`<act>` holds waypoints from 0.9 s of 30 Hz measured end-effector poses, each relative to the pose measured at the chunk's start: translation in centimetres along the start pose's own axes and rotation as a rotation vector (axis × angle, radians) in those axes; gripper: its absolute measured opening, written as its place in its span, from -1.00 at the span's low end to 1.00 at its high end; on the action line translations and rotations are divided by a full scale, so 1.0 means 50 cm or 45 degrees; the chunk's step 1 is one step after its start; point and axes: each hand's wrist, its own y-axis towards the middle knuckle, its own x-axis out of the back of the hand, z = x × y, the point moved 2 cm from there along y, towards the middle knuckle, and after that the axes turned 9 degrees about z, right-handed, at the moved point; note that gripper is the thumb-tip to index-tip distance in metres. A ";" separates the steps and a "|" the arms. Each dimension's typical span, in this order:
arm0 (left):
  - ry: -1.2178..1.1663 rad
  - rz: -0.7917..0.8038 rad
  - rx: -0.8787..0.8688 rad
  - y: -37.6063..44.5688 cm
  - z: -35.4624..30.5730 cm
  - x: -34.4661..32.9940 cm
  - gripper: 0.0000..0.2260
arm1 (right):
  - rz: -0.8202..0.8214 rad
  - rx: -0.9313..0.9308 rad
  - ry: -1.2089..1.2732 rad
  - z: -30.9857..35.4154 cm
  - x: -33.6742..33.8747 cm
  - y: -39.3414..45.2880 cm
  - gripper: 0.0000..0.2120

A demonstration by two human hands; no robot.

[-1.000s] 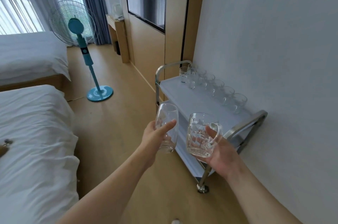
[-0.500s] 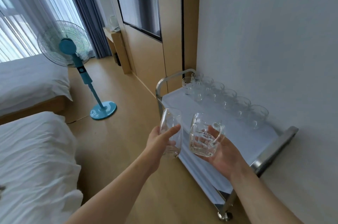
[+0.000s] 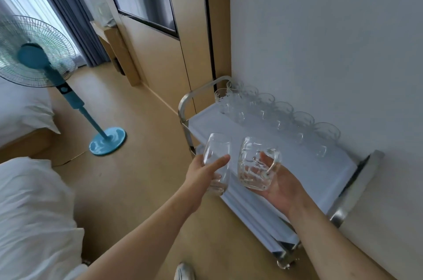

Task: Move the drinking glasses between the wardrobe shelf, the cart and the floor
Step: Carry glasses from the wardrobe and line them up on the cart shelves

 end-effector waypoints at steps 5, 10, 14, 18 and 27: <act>0.038 0.106 0.017 0.090 -0.028 0.061 -0.21 | -0.101 0.038 -0.039 0.003 -0.037 0.071 -0.59; 0.093 0.210 0.010 0.181 -0.089 0.129 -0.14 | -0.316 0.084 0.120 -0.009 -0.054 0.149 -0.57; 0.144 0.282 0.009 0.247 -0.117 0.179 -0.24 | -0.352 0.108 0.077 -0.020 -0.092 0.207 -0.58; 0.193 0.355 0.032 0.292 -0.121 0.211 -0.18 | -0.414 0.078 -0.001 -0.048 -0.110 0.243 -0.45; 0.180 0.467 0.054 0.397 -0.122 0.201 -0.33 | -0.592 0.109 0.137 -0.063 -0.070 0.297 -0.78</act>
